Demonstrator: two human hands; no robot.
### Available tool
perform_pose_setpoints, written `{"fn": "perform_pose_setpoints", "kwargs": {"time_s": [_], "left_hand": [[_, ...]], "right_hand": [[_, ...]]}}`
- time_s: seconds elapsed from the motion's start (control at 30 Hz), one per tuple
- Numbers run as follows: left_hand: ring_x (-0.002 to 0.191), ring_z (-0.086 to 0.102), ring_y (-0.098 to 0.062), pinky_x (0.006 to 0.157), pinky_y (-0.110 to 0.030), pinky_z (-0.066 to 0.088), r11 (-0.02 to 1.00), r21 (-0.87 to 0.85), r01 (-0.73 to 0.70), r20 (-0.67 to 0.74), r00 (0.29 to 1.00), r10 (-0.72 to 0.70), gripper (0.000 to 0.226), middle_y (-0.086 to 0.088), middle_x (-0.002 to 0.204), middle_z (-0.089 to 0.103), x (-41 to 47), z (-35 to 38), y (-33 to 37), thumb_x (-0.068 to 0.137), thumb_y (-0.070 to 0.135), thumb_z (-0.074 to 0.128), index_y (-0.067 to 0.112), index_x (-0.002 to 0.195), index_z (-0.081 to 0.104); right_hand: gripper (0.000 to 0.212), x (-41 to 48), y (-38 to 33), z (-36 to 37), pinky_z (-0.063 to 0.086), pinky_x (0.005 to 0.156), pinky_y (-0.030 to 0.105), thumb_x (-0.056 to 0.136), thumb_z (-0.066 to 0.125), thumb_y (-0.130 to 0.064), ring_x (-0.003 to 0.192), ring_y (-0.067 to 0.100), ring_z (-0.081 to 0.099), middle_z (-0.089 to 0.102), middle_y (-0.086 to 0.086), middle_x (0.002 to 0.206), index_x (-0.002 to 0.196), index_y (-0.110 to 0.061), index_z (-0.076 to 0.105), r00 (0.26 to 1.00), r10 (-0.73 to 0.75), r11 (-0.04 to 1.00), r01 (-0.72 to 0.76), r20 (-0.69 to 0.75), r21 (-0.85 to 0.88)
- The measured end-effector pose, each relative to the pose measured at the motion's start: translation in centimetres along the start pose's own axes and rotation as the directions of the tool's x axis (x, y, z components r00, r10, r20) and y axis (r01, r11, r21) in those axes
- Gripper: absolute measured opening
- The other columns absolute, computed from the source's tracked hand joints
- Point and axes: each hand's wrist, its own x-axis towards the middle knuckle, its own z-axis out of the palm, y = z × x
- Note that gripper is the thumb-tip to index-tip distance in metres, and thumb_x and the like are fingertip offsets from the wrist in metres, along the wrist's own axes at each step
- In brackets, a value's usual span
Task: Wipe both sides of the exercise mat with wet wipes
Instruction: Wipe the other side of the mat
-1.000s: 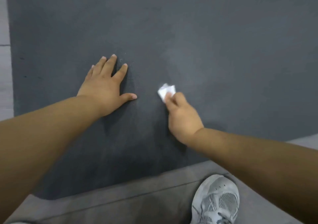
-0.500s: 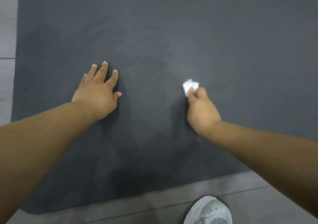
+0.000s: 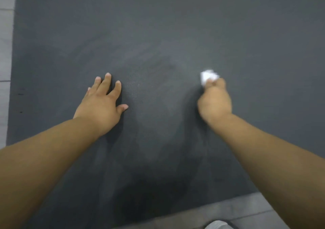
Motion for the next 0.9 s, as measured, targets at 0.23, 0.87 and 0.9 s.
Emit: {"fn": "perform_pose_setpoints", "kwargs": {"time_s": [0.23,0.87,0.9], "left_hand": [[0.145,-0.010,-0.021,0.118,-0.035,0.005,1.000,0.022,-0.010,-0.023,1.000,0.010,0.068,0.000,0.157,-0.013,-0.2,-0.1,-0.1,0.095,0.052,0.031,0.024,0.151,0.004],[0.145,-0.006,-0.028,0.117,-0.039,-0.001,0.993,0.093,-0.075,-0.113,0.990,0.085,0.071,-0.011,0.158,-0.007,1.1,0.0,-0.9,0.091,0.053,0.018,0.018,0.151,0.004],[0.145,-0.007,-0.028,0.118,-0.039,-0.001,0.991,0.116,-0.067,-0.102,0.992,0.079,0.071,-0.011,0.157,-0.009,1.1,-0.1,-0.7,0.091,0.053,0.015,0.018,0.151,0.001]], "right_hand": [[0.040,-2.2,-3.8,1.4,0.041,0.050,0.028,0.090,0.034,-0.025,0.067,0.029,0.061,0.060,0.011,0.088,0.110,-0.009,0.065,0.517,-0.836,0.530,0.847,0.186,0.030],[0.054,6.5,-0.3,-0.4,0.051,0.075,0.043,0.084,0.030,-0.017,0.085,0.042,0.057,0.048,0.021,0.113,0.134,-0.011,0.048,0.932,-0.341,0.938,0.329,-0.120,-0.110],[0.054,7.9,0.1,-1.1,0.046,0.084,0.042,0.085,0.033,-0.012,0.094,0.042,0.055,0.042,0.020,0.122,0.138,-0.011,0.042,0.989,-0.069,0.995,0.059,-0.132,-0.075]]}}
